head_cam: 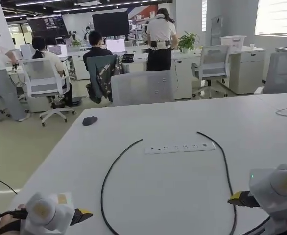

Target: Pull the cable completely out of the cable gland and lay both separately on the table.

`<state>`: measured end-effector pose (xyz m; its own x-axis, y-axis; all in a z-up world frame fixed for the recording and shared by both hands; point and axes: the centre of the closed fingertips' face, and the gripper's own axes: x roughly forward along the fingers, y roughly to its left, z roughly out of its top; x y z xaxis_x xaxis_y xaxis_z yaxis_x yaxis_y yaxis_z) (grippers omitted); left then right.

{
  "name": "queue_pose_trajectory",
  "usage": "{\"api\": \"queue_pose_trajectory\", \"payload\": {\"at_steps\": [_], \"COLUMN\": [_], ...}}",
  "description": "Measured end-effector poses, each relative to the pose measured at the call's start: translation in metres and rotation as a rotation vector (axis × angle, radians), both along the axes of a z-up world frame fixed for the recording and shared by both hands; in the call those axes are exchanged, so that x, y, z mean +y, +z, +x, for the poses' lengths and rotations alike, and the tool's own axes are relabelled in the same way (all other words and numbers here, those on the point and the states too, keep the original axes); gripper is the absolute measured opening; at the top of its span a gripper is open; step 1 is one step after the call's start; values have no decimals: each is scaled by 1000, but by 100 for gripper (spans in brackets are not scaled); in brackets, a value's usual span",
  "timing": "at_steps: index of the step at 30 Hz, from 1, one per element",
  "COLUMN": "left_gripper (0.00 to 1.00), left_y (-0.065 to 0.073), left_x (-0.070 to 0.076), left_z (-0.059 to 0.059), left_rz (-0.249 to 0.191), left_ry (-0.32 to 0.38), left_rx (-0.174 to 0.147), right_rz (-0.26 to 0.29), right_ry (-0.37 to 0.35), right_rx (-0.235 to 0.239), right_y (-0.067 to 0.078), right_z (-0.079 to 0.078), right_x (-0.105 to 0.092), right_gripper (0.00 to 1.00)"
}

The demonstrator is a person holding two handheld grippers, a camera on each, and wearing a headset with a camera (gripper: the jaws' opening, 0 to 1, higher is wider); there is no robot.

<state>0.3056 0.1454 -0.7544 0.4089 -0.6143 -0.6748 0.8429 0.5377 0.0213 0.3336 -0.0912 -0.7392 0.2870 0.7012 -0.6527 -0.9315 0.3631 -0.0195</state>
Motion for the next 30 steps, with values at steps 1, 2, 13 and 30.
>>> {"api": "queue_pose_trajectory", "payload": {"at_steps": [1,2,13,30], "left_gripper": [99,99,99,99], "left_y": [0,0,-4,-6], "left_x": [0,0,3,-4], "left_z": [1,1,-4,-6], "left_rz": [3,3,32,32], "left_ry": [-3,-4,-14,-40], "left_rx": [-6,-6,9,21], "right_rz": [7,-3,-10,-40], "right_ry": [-19,-38,-32,-20], "right_rx": [10,16,12,3], "right_y": [0,-2,-4,-12], "right_z": [2,5,1,3], "right_x": [1,0,-5,-6], "right_gripper": [94,98,100,100]}}
